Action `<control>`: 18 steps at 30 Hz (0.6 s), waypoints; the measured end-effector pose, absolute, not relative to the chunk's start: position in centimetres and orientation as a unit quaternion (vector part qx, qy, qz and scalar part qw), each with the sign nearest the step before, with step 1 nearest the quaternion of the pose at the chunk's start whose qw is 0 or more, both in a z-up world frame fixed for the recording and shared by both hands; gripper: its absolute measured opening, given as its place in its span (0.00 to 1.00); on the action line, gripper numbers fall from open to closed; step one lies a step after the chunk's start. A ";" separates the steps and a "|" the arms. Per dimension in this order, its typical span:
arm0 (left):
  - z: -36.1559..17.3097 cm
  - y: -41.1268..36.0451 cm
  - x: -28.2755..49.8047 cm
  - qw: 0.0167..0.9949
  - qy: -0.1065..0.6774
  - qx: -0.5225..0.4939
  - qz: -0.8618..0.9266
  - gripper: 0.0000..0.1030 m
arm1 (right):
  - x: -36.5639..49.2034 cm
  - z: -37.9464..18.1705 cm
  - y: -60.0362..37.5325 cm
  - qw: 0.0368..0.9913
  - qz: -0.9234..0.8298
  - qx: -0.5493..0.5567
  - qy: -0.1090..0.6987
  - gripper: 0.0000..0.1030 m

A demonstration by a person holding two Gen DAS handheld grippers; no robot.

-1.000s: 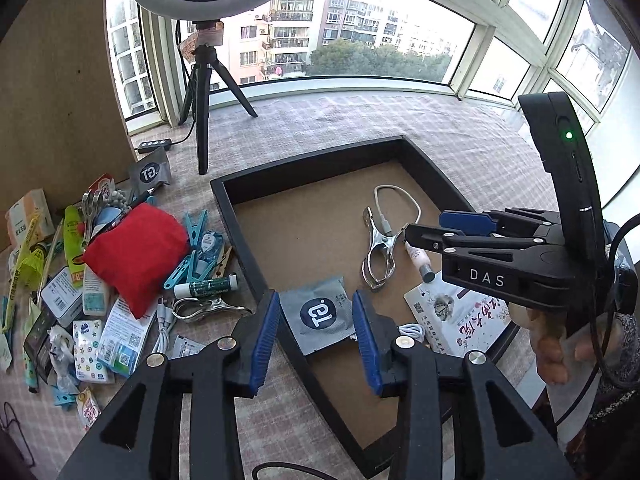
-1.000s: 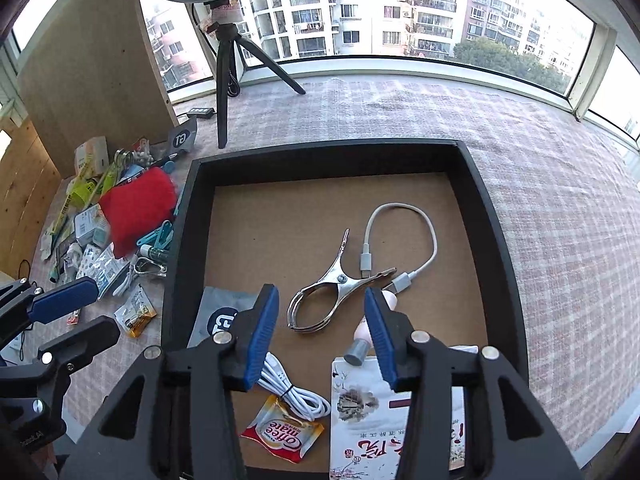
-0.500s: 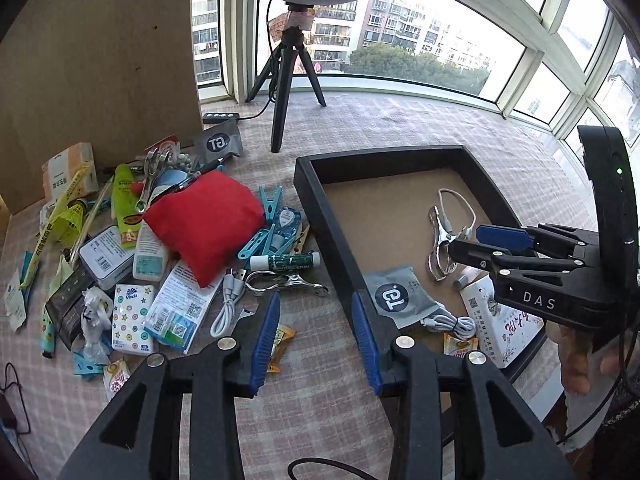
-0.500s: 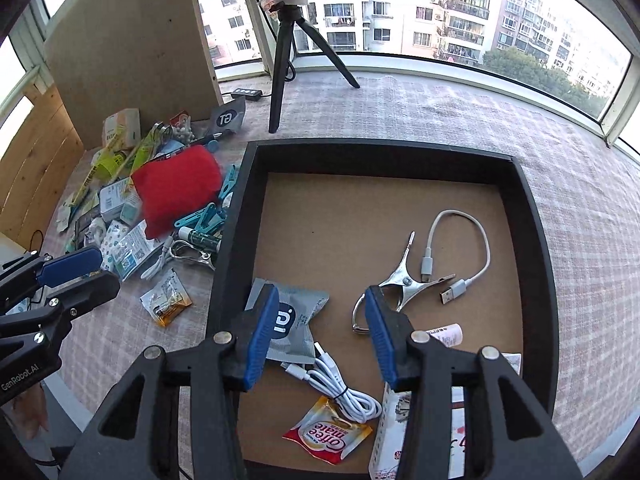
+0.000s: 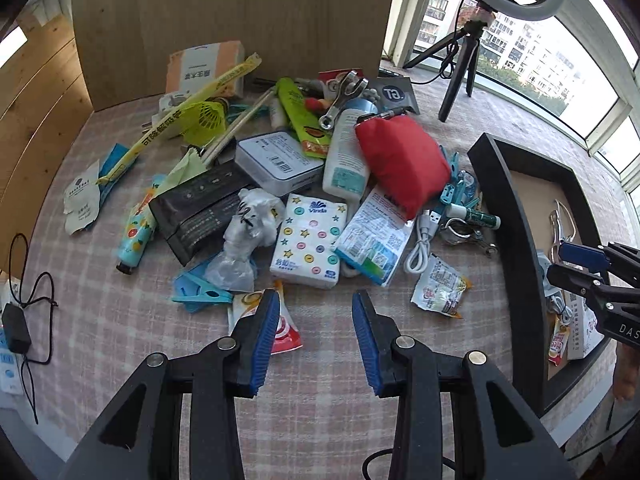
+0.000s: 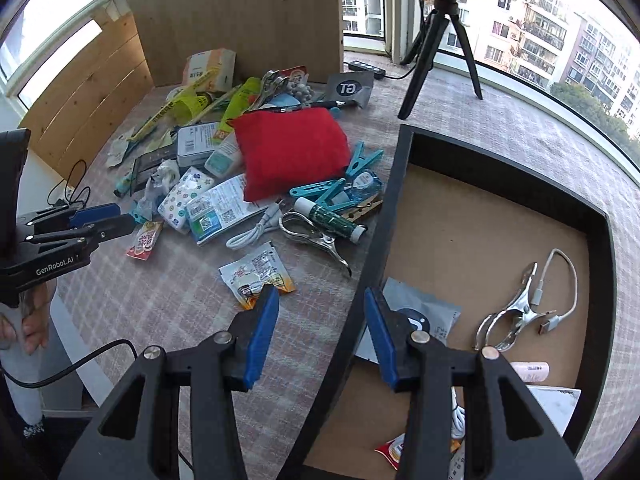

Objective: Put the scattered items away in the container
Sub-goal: 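Move the right gripper to a small Coffee-mate sachet while the left reaches a larger one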

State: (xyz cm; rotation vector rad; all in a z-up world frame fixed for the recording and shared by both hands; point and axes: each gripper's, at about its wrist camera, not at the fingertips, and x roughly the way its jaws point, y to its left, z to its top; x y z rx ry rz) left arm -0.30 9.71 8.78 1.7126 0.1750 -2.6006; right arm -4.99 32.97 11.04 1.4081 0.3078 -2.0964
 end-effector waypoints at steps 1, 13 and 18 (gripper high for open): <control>8.4 8.9 0.0 0.019 0.062 0.553 -0.831 0.35 | -4.7 10.7 32.0 0.304 -0.782 0.530 0.126 0.43; 4.2 5.3 1.1 0.053 0.120 0.597 -0.791 0.57 | -4.2 5.5 24.5 0.344 -0.713 0.567 0.228 0.57; 3.1 5.7 -0.5 0.054 0.121 0.611 -0.780 0.59 | -4.8 4.3 23.6 0.341 -0.703 0.574 0.246 0.58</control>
